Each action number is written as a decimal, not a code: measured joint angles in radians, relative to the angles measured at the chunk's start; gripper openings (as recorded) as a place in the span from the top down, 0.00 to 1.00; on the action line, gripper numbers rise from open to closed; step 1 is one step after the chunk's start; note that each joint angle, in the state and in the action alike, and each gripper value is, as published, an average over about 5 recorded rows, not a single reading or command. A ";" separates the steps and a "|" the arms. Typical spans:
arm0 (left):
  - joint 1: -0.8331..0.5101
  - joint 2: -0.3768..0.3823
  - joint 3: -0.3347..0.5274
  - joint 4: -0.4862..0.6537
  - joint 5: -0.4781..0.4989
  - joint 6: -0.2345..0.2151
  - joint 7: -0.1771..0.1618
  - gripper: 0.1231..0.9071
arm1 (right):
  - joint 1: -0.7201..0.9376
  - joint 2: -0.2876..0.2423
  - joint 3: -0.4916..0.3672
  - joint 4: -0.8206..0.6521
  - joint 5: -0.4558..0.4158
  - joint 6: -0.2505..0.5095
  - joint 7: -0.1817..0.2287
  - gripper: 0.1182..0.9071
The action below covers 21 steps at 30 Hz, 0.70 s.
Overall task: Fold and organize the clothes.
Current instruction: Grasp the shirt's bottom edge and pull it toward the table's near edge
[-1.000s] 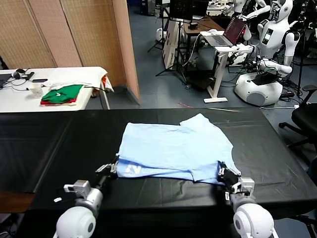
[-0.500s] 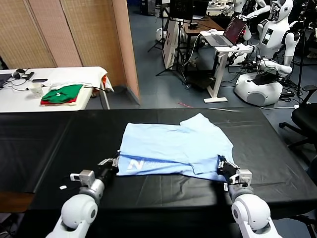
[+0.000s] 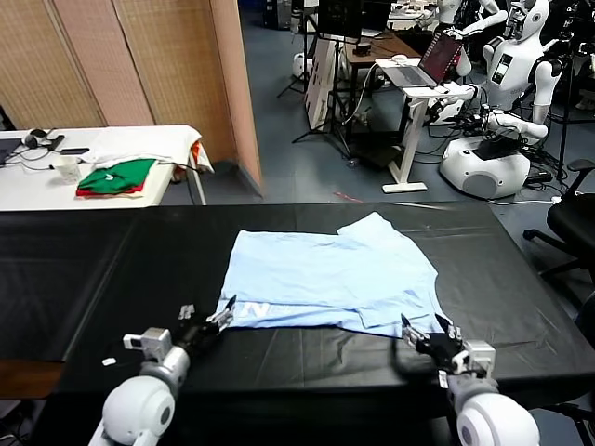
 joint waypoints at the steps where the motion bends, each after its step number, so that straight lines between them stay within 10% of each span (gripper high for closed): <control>1: 0.006 -0.001 -0.002 -0.002 -0.004 0.002 0.000 0.00 | 0.000 0.001 0.001 -0.003 0.000 0.002 0.000 0.06; 11: 0.026 -0.001 0.001 -0.001 0.010 0.014 0.004 0.05 | 0.012 0.009 0.006 -0.042 0.001 0.013 0.000 0.19; 21: 0.019 0.001 0.005 0.020 0.025 0.023 0.002 0.42 | 0.025 0.009 -0.005 -0.055 0.000 0.018 -0.002 0.87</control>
